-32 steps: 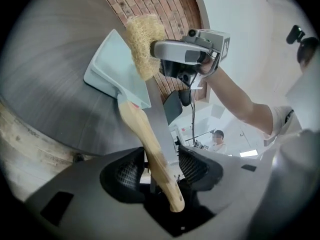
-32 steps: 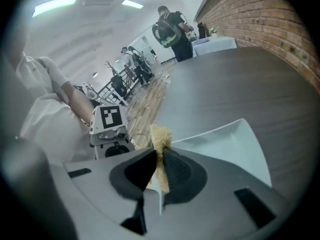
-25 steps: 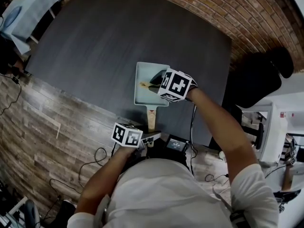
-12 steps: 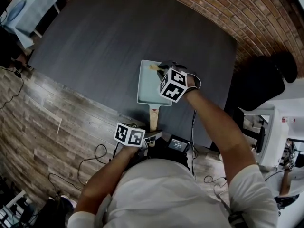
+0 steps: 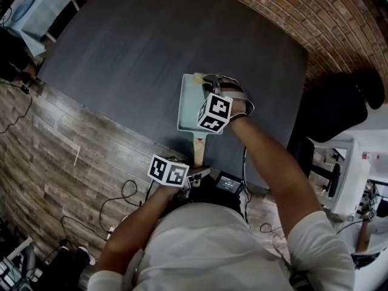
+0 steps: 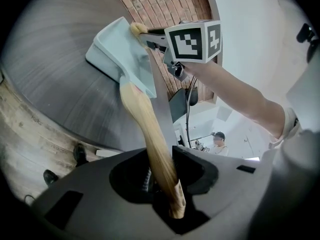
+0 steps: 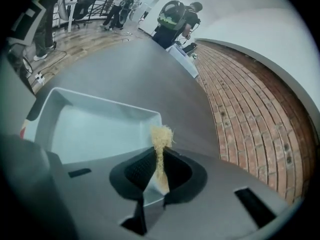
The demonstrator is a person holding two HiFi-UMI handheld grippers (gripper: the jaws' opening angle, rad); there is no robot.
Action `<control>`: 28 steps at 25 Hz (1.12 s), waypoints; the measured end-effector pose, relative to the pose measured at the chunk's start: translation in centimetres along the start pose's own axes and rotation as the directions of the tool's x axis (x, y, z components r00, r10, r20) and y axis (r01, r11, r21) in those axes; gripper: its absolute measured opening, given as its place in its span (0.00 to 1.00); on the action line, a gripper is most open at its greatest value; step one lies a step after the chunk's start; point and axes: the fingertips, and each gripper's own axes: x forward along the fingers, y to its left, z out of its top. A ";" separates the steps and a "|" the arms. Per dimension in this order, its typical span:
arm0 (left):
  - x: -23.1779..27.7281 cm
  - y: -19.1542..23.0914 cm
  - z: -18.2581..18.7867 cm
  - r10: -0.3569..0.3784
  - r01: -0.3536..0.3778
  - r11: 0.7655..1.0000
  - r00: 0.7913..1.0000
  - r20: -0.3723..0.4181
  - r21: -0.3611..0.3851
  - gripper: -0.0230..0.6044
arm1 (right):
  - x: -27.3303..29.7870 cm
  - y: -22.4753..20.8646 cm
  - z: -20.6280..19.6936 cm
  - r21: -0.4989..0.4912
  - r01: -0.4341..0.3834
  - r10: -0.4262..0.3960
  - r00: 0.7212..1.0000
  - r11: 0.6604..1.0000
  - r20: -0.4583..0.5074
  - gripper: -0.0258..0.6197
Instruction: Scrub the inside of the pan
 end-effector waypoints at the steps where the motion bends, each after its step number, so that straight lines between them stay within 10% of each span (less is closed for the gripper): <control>1: 0.0 0.0 0.0 0.004 -0.004 1.000 1.000 -0.005 0.001 0.24 | 0.2 0.1 0.0 -0.006 0.006 -0.006 1.000 1.000 -0.003 0.11; 28: -0.7 0.5 0.8 0.033 -0.027 0.996 0.997 0.072 -0.081 0.21 | 1.8 3.3 -1.0 -0.015 -0.113 0.112 0.992 0.993 -0.051 0.11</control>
